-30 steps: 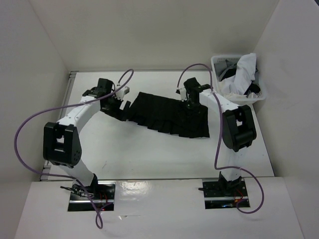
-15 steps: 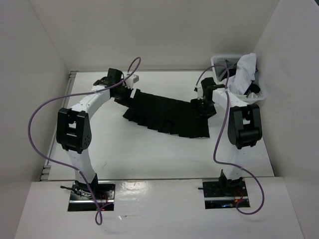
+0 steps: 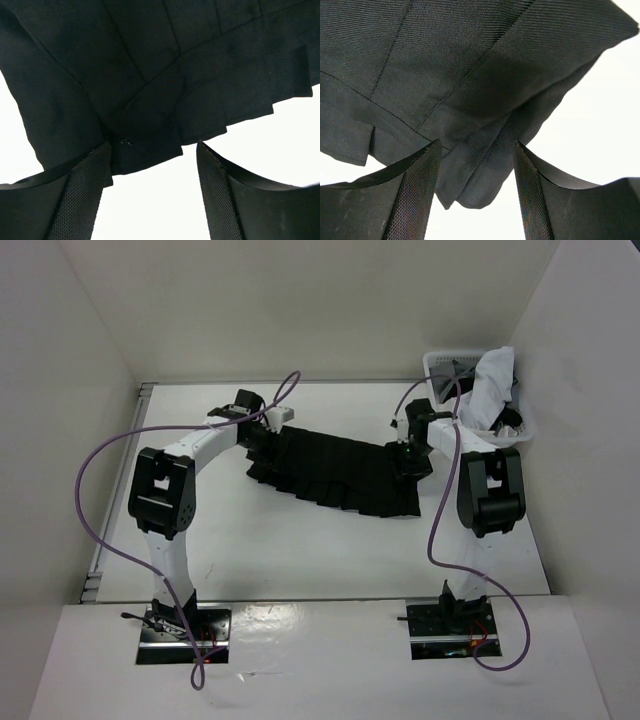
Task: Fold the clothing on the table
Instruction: Fold the skirt
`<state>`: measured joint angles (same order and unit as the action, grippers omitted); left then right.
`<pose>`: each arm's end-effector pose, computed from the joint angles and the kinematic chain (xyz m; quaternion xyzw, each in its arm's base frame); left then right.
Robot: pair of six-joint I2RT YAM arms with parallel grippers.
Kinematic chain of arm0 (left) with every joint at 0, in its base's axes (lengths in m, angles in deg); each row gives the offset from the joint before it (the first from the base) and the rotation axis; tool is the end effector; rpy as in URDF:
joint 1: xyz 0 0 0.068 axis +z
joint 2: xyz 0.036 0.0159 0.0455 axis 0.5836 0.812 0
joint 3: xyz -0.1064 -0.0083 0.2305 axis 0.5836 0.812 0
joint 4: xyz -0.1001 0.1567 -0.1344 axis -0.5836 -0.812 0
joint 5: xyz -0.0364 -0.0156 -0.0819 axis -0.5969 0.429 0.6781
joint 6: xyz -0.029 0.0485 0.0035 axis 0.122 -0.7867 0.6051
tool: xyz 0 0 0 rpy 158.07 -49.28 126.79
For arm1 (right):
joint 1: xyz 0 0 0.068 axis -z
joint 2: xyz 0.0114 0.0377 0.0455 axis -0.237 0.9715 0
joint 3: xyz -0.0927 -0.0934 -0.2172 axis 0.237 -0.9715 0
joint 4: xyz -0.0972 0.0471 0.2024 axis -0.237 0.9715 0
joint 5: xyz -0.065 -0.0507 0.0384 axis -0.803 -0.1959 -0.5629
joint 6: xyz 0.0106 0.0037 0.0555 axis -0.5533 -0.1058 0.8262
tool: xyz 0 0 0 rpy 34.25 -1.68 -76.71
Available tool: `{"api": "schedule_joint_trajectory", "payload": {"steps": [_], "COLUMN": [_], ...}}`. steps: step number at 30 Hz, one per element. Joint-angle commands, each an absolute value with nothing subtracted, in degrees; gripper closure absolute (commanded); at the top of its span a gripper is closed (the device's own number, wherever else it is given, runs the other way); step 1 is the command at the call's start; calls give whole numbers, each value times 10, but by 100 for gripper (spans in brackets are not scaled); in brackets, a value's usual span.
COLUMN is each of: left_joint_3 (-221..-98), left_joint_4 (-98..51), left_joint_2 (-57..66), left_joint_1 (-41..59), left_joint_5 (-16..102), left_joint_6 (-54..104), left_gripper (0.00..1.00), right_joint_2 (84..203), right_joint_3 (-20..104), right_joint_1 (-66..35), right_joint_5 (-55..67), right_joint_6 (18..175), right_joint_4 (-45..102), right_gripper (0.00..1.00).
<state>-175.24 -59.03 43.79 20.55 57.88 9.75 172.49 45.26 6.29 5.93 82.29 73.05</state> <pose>0.3728 -0.1172 0.2000 0.2089 0.9248 -0.2185 0.2312 0.3382 0.0494 0.1774 -0.1332 0.9815 0.0657 0.1212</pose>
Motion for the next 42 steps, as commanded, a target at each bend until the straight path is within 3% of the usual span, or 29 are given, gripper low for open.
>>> {"api": "schedule_joint_trajectory", "payload": {"steps": [1,8,22,28,39,42], "left_joint_3": [-1752,-1747,-1747,-1736,-1712,-1707], "left_joint_4": [-584,-568,-550,-550,-567,-572], "left_joint_2": [449,479,510,504,481,476], "left_joint_1": [209,209,219,238,280,280], "left_joint_5": [584,568,563,545,527,538], "left_joint_6": [105,100,100,100,78,78], "left_gripper": [27,52,81,86,86,76], "right_joint_2": [1739,1745,1739,1734,1762,1775], "right_joint_3": [449,449,432,417,430,461], "right_joint_1": [61,61,48,43,43,43], "right_joint_5": [73,78,8,-70,-167,-147], "right_joint_6": [818,818,818,818,795,795], "right_joint_4": [727,733,726,707,674,694], "right_gripper": [37,37,37,37,37,37]}}
